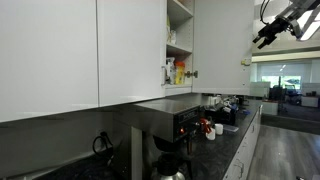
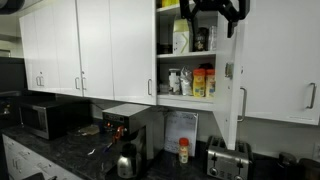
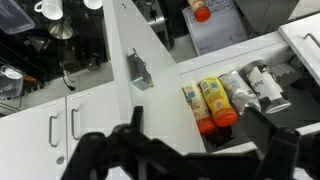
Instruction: Close the right cabinet door
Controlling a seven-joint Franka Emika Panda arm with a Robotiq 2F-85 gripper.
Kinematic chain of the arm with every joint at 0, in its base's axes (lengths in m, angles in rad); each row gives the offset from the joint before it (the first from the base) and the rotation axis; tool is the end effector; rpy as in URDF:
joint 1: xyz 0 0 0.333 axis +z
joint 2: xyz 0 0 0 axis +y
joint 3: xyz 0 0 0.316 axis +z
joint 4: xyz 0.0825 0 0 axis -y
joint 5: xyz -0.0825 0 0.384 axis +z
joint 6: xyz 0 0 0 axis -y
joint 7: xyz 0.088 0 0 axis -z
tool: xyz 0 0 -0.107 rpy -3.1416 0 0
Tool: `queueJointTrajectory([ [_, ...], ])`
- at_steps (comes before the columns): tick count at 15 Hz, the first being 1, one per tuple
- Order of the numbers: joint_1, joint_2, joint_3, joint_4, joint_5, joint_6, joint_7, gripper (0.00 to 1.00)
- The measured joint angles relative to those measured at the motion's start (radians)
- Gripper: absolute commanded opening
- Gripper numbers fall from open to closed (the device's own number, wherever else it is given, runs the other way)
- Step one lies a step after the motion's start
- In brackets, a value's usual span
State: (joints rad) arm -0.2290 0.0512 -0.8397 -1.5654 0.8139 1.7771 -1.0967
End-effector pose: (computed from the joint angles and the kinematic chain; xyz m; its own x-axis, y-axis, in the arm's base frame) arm 0.3482 -0.4770 0.6521 0.7238 -0.1351 0.6766 0.0183 -0.9765 -0.2146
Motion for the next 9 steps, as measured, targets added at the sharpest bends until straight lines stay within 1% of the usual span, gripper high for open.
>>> queueJointTrajectory([
  [4,-0.085,0.031,0.059,0.041,0.028,-0.004,-0.004,1.0],
  [9,-0.188,0.1,0.132,0.105,0.12,-0.043,-0.03,1.0],
])
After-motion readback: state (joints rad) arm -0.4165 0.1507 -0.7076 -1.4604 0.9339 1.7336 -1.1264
